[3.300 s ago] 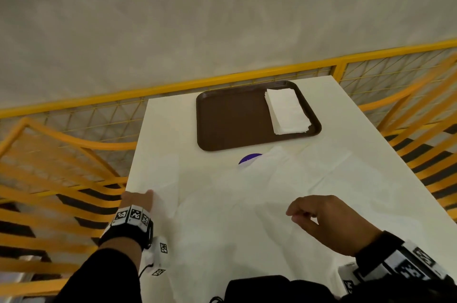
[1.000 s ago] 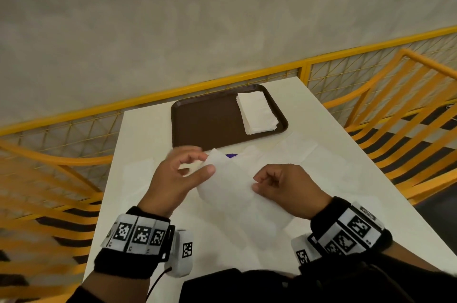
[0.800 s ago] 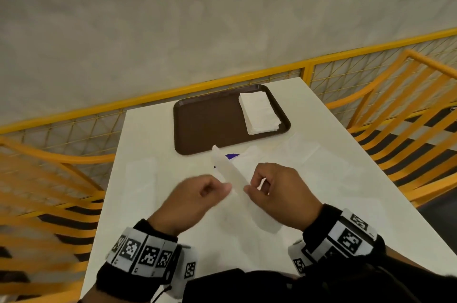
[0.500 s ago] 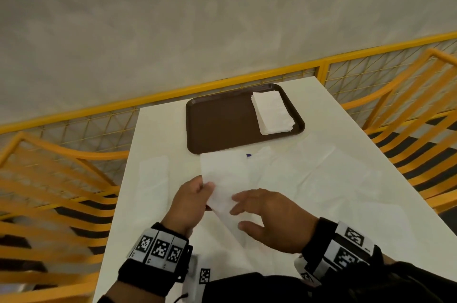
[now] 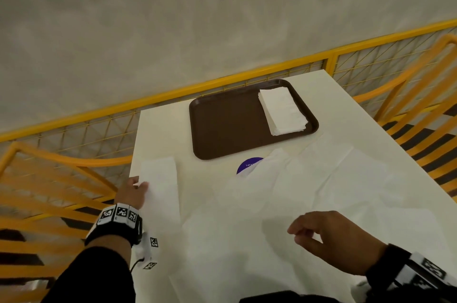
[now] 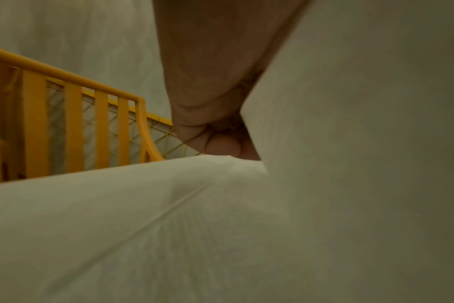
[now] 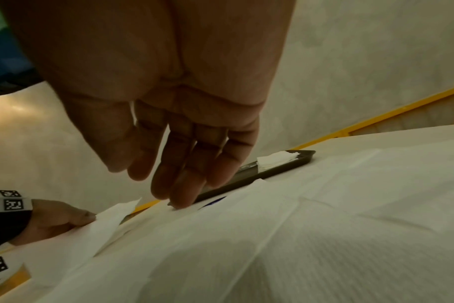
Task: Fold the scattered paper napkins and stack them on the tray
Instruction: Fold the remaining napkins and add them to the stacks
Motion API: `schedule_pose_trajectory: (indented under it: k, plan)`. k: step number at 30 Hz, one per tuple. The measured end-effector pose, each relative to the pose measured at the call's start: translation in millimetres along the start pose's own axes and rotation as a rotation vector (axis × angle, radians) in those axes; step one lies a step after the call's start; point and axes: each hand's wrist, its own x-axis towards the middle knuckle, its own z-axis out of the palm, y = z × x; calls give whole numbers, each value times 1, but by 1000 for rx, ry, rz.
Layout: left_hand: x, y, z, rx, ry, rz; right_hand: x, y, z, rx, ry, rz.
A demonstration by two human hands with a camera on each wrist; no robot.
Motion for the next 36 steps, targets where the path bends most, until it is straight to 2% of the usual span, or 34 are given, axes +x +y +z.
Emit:
schedule_pose_trajectory:
  k: [5, 7, 10, 13, 17, 19, 21, 23, 25, 27, 30, 33, 36]
  plan:
    - [11, -9, 9, -121, 36, -85, 2, 3, -1, 4, -13, 63]
    - [12, -10, 8, -167, 1, -90, 4, 4, -1, 1, -23, 71]
    - [13, -13, 4, -4, -85, 10, 5, 6, -1, -8, -32, 80]
    - [13, -13, -3, 121, -114, 93, 5, 6, 0, -5, -37, 105]
    - [13, -11, -6, 186, -146, 113, 6, 5, 4, -22, -62, 111]
    - [7, -7, -5, 309, -113, 121, 6, 7, 5, -18, -72, 117]
    - [-13, 5, 1, 499, -56, 170, 5, 9, 6, -21, -72, 125]
    - [-45, 22, 14, 528, -73, 270, 4, 11, 7, -24, -65, 131]
    - [-79, 35, 33, 440, -238, 391, 3, 11, 7, -23, -69, 134]
    - [-112, 45, 51, 462, -403, 453, 2, 9, 7, -25, -73, 130]
    - [-148, 47, 75, 594, -495, 384, 0, 7, 7, -29, -60, 116]
    - [-169, 37, 91, 645, -447, 297, -6, 9, 5, -28, -41, 120]
    - [-171, 33, 93, 667, -427, 306, -13, 12, 3, -18, -24, 134]
